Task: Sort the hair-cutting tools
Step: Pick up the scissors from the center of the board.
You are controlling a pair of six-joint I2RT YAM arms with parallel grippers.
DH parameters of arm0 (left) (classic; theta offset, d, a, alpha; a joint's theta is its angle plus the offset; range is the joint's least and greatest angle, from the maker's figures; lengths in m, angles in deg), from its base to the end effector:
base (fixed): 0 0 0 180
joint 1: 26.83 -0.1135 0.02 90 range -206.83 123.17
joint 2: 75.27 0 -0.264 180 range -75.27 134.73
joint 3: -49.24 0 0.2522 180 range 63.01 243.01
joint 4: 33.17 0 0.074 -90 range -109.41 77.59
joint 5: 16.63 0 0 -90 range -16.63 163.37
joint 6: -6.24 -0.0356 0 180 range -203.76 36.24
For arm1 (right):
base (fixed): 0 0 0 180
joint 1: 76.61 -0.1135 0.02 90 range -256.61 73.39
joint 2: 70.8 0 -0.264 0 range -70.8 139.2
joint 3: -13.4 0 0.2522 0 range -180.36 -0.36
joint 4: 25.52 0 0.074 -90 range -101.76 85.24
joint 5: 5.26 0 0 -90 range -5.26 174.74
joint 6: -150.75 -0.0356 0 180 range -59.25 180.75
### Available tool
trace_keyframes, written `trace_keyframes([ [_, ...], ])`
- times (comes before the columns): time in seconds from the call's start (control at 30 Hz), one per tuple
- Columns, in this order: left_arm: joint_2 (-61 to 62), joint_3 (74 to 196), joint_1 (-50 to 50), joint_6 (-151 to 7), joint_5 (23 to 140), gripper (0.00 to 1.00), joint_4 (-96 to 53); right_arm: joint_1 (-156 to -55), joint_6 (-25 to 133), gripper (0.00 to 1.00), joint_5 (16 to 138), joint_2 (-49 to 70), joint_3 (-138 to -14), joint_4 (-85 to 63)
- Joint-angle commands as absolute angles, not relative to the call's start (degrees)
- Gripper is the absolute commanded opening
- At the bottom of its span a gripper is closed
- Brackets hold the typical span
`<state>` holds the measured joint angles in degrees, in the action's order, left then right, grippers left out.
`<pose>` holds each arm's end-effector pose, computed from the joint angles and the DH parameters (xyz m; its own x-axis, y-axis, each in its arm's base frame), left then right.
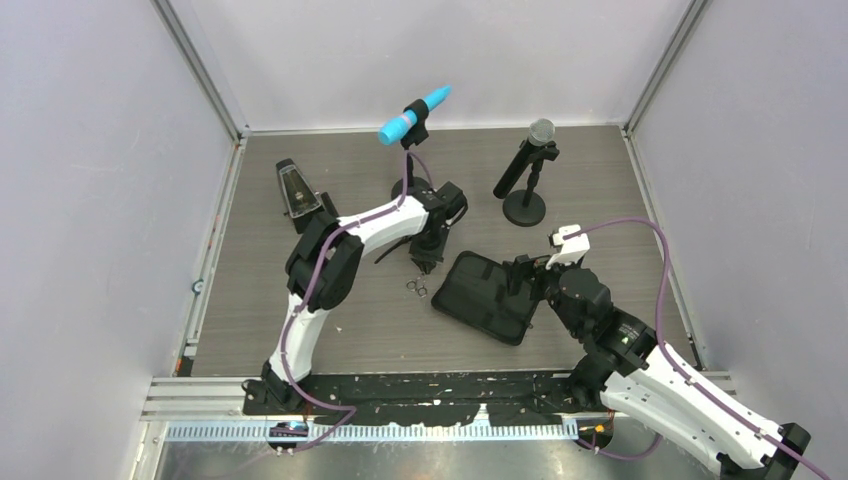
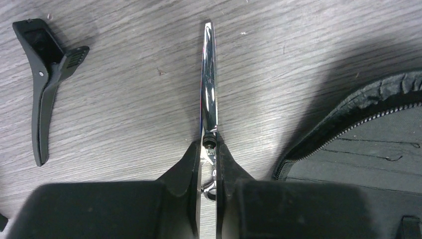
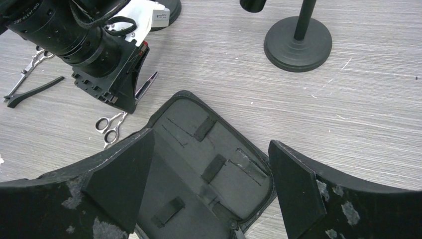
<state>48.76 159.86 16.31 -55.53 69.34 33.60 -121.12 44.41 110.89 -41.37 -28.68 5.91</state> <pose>0.3167 -0.2934 0.1659 -0.9520 0.2455 -0.1830 0.2532 0.9672 -0.0197 0.1083 0.0845 0.2643 -0.3136 0.0458 -0.9484 -0.2537 0.9585 0.1302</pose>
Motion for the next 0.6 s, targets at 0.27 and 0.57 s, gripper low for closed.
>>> trace_keyframes([
  [0.27, 31.66, 145.15, 16.15, -59.49, 62.34, 0.0, 30.87, -121.08, 43.64, 0.96, 104.26, -36.52, -30.99, 6.08],
  [0.57, 17.37, 134.55, 17.01, -65.05, 67.77, 0.0, 23.5, -121.08, 37.05, 0.96, 95.1, -32.46, -32.66, 3.27],
])
